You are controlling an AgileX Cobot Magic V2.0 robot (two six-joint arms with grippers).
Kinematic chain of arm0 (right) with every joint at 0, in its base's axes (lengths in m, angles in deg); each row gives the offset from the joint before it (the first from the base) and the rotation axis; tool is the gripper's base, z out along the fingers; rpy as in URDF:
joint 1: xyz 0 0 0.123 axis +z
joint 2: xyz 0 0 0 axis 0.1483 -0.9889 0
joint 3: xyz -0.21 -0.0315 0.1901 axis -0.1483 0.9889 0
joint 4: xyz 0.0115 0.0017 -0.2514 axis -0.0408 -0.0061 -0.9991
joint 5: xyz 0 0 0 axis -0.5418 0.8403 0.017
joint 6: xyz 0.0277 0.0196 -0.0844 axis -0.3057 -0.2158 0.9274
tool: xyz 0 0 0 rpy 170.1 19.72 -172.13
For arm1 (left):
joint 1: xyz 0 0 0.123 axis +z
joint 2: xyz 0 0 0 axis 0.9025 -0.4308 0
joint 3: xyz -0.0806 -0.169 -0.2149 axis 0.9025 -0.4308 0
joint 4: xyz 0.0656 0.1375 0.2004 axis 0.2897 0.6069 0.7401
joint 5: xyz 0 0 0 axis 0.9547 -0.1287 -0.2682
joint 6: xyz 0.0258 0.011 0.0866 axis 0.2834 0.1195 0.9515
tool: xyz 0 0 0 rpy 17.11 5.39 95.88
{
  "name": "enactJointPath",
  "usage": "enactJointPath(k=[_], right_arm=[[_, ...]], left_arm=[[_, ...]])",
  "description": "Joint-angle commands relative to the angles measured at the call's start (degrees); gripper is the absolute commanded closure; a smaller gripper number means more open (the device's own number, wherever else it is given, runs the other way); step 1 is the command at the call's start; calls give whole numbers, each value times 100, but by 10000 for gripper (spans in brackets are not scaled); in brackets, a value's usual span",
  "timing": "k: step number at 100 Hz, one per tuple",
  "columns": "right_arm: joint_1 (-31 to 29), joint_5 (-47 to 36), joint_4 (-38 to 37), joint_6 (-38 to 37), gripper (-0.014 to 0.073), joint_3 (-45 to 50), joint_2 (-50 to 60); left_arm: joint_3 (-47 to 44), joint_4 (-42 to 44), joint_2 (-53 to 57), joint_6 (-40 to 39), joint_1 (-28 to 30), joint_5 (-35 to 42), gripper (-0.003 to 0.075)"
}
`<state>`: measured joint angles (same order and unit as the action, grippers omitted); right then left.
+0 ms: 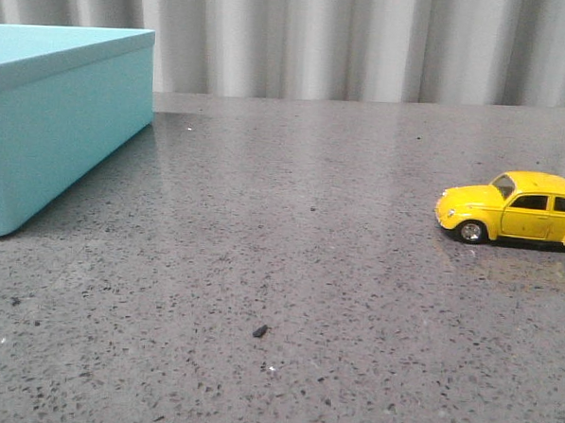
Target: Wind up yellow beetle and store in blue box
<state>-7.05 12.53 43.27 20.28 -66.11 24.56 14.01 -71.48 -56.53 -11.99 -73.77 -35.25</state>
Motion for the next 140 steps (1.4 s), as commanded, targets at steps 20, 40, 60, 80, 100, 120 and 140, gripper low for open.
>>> enactJointPath(k=[20, 40, 60, 80, 100, 120, 140], right_arm=[[-31, 1721, -149, 830, 635, -1330, -281], [-31, 4315, -640, 830, 635, -2948, -1562], [354, 6073, -899, 830, 635, -4529, -3038], [910, 7639, -1077, 830, 635, -6038, -4880], [1261, 7664, -1037, 830, 635, -6808, -6210], [1284, 7325, -1102, 790, 635, -6720, -6669], [1284, 6866, -1102, 790, 635, -6465, -6740]], left_arm=[[303, 8, 122, 1, -7, 12, 741], [1436, 2207, -406, 47, -7, -1000, 741], [2274, 3313, -1397, 47, -7, -1877, 741], [2455, 2860, -2043, 47, -47, -2009, 741], [2559, 2270, -2059, 1288, -448, -2008, 741], [2634, 1973, -2059, 1690, -997, -2007, 741], [2634, 1953, -2059, 1690, -1350, -1997, 741]])
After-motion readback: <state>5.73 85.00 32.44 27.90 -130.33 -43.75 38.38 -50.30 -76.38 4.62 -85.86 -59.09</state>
